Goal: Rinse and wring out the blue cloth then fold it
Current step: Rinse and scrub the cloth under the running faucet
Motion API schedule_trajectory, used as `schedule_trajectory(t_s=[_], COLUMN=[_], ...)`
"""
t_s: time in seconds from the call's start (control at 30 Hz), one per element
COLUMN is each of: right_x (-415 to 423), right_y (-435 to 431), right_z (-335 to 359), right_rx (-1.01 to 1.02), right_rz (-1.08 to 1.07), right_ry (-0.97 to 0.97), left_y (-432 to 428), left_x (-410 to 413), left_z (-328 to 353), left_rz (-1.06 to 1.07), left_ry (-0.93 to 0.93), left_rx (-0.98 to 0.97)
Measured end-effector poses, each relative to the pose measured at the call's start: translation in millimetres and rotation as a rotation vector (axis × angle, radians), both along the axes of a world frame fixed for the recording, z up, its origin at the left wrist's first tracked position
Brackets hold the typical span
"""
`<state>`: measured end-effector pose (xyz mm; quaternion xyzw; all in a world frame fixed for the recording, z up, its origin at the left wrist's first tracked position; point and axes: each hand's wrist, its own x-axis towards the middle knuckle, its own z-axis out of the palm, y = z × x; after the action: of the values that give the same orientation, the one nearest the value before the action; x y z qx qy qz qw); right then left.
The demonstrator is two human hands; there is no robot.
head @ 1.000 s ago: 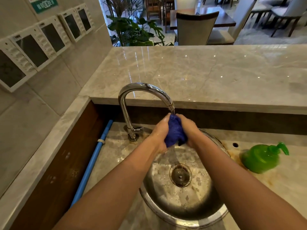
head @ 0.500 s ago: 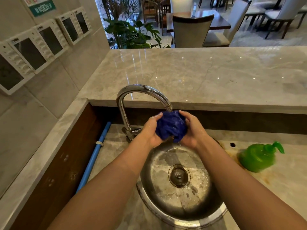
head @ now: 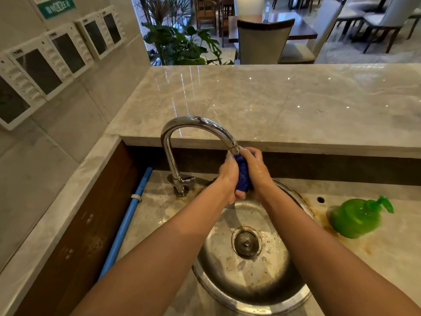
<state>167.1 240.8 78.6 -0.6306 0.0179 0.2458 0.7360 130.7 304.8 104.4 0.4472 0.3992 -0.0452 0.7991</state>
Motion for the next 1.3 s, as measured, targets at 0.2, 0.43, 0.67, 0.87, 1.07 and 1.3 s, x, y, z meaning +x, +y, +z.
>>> schedule_trajectory(t_s=[0.2,0.43,0.67,0.87,1.07,1.3], right_x=[-3.3,3.5,3.5,5.1,-0.4,5.5], right_y=[11.3,19.8,23.1,11.5,-17.7,-30.4], right_z=[10.5,3.5,2.3,-3.7,-26.4,-24.3], right_rx=[0.204,0.309,0.369,0.497,0.39,-0.023], right_rz=[0.044,-0.215,-0.271,-0.043,0.16,0.08], right_ry=[0.276,0.389,0.479,0.586,0.541,0.392], left_y=[-4.5,3.6,21.5,33.9,32.8,47.4], left_x=[13.5,2.4,-6.9,-5.0,-6.3,-2.2], left_z=[-13.6,-16.7,-24.4,-27.4,-44.1,-39.9], left_rz=[0.043,-0.083,-0.306,-0.51,-0.092,0.351], left_ry=[0.052,-0.028,-0.312,-0.408,-0.179,-0.163], left_rx=[0.613,1.124,1.456,1.64,0.939,-0.071])
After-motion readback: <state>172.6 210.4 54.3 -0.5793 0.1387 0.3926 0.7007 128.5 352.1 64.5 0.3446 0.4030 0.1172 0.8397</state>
